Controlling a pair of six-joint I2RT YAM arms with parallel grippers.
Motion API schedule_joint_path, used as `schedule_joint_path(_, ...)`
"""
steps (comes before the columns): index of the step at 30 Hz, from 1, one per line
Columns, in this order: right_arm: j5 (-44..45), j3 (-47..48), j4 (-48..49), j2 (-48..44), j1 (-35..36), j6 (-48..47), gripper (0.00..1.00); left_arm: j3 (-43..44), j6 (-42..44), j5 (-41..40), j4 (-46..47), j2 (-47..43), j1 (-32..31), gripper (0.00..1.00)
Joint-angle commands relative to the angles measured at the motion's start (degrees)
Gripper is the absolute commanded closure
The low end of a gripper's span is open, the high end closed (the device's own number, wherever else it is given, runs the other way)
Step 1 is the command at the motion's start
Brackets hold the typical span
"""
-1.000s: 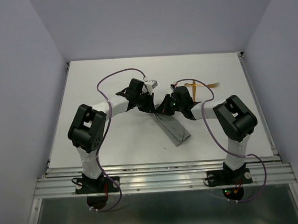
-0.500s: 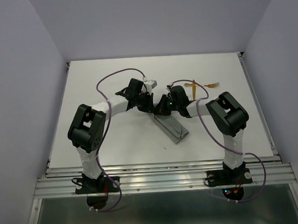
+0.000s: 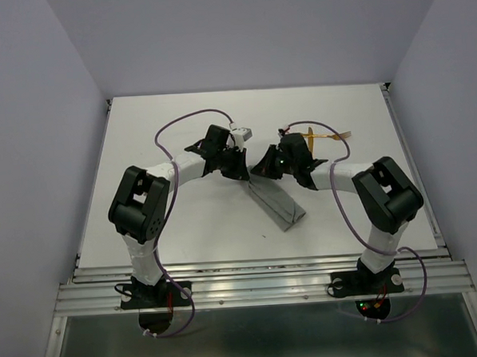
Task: Fold the napkin into a case and place the utensils inside
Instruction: Grasp the top corner of the smaller rectangle folded napkin at the center of the board.
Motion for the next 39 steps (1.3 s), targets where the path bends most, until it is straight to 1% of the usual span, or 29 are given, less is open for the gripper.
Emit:
schedule_joint_path(1, 3.17, -0.95, 3.13, -6.45, 0.30, -1.13, 0.99, 2.27, 1.12, 1.92, -0.06, -0.48, -0.15, 1.00)
schedule_joint_path(5, 7.65, -2.00, 2.52, -7.95, 0.30, 0.44, 0.99, 2.44, 0.86, 1.65, -0.06, -0.57, -0.15, 1.00)
schedule_joint_path(8, 8.44, -1.57, 1.29, -6.12, 0.30, 1.50, 0.99, 2.53, 0.77, 1.83, -0.06, -0.57, -0.15, 1.00)
schedule_joint_path(11, 7.39, -0.69, 1.02, -3.65, 0.30, 1.85, 0.99, 2.44, 0.86, 1.74, -0.06, -0.57, -0.15, 1.00)
schedule_joint_path(16, 2.56, 0.98, 1.98, 0.21, 0.30, 0.98, 0.99, 2.79, 0.86, 2.01, -0.06, -0.31, -0.15, 1.00)
schedule_joint_path(26, -1.05, 3.26, 3.22, 3.29, 0.30, 1.06, 0.99, 3.50, 1.12, 2.53, -0.32, 0.05, -0.15, 1.00)
schedule_joint_path(32, 0.80, 4.15, 3.05, 4.44, 0.30, 1.15, 0.99, 3.50, 1.38, 2.53, -0.59, -0.04, -0.15, 1.00)
schedule_joint_path(39, 5.19, 2.92, 3.05, 2.42, 0.30, 1.41, 0.99, 3.58, 1.65, 2.53, -0.85, 0.05, -0.06, 1.00)
